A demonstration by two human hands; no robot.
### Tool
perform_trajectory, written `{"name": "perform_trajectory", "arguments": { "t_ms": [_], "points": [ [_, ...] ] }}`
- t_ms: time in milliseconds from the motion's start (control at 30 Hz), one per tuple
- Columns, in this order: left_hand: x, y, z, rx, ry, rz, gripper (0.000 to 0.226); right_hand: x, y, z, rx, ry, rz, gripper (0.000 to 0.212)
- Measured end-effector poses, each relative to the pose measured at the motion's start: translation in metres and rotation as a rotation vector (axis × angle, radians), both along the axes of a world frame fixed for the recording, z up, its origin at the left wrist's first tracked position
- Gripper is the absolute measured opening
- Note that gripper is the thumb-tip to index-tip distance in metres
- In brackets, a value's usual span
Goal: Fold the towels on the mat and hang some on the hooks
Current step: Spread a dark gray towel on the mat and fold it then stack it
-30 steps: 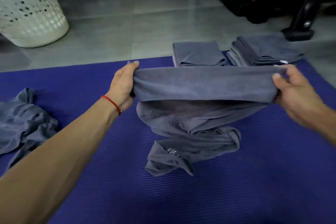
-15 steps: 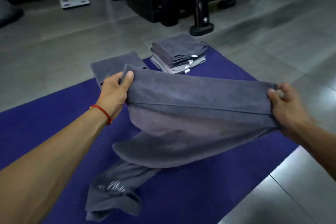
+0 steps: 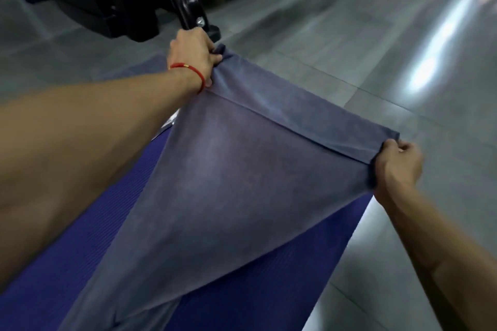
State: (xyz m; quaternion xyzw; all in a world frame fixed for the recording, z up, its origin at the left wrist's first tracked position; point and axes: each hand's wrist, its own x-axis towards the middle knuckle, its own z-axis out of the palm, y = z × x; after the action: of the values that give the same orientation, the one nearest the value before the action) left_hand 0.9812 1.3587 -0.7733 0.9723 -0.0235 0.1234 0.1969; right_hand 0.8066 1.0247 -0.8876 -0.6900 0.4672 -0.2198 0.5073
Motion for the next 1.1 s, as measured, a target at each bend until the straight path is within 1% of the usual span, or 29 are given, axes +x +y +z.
{"name": "perform_trajectory", "arguments": {
  "t_ms": [33,67,133,167,200,267,300,333,433,500,533,567,600,633,667,700,767,800,833,867,900,933,1000,1067,1100],
  "points": [
    [0.013,-0.012,-0.008,-0.046,0.026,-0.017,0.021,0.007,-0.009,0.002,-0.028,0.001,-0.022,0.027],
    [0.021,-0.023,-0.019,-0.066,0.070,-0.040,0.027,0.012,-0.016,0.003,-0.051,0.023,-0.024,0.030],
    [0.020,-0.039,-0.051,-0.063,0.190,-0.086,0.049,0.012,-0.017,-0.007,-0.088,0.117,0.066,0.037],
    [0.008,-0.040,-0.069,-0.039,0.257,-0.107,0.057,0.007,-0.011,-0.016,-0.105,0.176,0.150,0.044],
    [-0.011,-0.036,-0.090,-0.006,0.315,-0.142,0.060,-0.004,-0.002,-0.027,-0.137,0.246,0.258,0.054],
    [-0.066,-0.011,-0.130,0.028,0.379,-0.244,0.058,-0.033,0.022,-0.046,-0.276,0.388,0.500,0.070],
    [-0.103,0.008,-0.148,0.027,0.391,-0.291,0.057,-0.048,0.035,-0.054,-0.380,0.445,0.623,0.072],
    [-0.142,0.030,-0.163,0.030,0.386,-0.315,0.057,-0.061,0.049,-0.063,-0.500,0.484,0.758,0.072],
    [-0.270,0.094,-0.181,0.109,0.248,-0.298,0.053,-0.085,0.083,-0.078,-0.843,0.527,1.124,0.068],
    [-0.352,0.130,-0.180,0.159,0.159,-0.208,0.058,-0.083,0.106,-0.076,-1.062,0.443,1.254,0.061],
    [-0.388,0.148,-0.180,0.199,0.143,-0.142,0.059,-0.080,0.120,-0.072,-1.112,0.378,1.308,0.057],
    [-0.421,0.165,-0.181,0.247,0.166,-0.058,0.067,-0.077,0.137,-0.066,-1.099,0.317,1.382,0.055],
    [-0.449,0.182,-0.181,0.289,0.224,0.037,0.079,-0.074,0.156,-0.060,-1.049,0.256,1.477,0.054],
    [-0.473,0.199,-0.184,0.301,0.317,0.120,0.088,-0.074,0.178,-0.054,-1.009,0.189,1.593,0.053],
    [-0.492,0.213,-0.186,0.270,0.403,0.186,0.090,-0.078,0.199,-0.052,-1.006,0.115,1.719,0.053],
    [-0.505,0.224,-0.187,0.210,0.440,0.223,0.090,-0.084,0.221,-0.051,-1.034,0.035,1.840,0.053],
    [-0.518,0.239,-0.191,0.081,0.409,0.239,0.093,-0.104,0.266,-0.048,-1.073,-0.076,2.081,0.056],
    [-0.518,0.241,-0.193,0.019,0.379,0.230,0.098,-0.112,0.285,-0.047,-1.104,-0.072,2.189,0.060],
    [-0.520,0.242,-0.189,-0.045,0.348,0.246,0.101,-0.121,0.306,-0.044,-1.157,-0.016,2.293,0.065],
    [-0.517,0.243,-0.182,-0.098,0.312,0.271,0.098,-0.126,0.321,-0.042,-1.230,0.046,2.355,0.068],
    [-0.517,0.247,-0.174,-0.135,0.278,0.302,0.094,-0.127,0.334,-0.040,-1.298,0.084,2.380,0.067],
    [-0.517,0.255,-0.166,-0.154,0.246,0.330,0.090,-0.125,0.344,-0.039,-1.311,0.120,2.392,0.061],
    [-0.518,0.277,-0.147,-0.177,0.207,0.382,0.085,-0.117,0.359,-0.030,-1.159,0.239,2.389,0.041],
    [-0.509,0.305,-0.127,-0.169,0.162,0.452,0.073,-0.107,0.368,-0.019,-1.019,0.266,2.337,0.019],
    [-0.500,0.318,-0.119,-0.155,0.134,0.507,0.062,-0.103,0.370,-0.014,-0.995,0.262,2.291,0.011]
  ]
}}
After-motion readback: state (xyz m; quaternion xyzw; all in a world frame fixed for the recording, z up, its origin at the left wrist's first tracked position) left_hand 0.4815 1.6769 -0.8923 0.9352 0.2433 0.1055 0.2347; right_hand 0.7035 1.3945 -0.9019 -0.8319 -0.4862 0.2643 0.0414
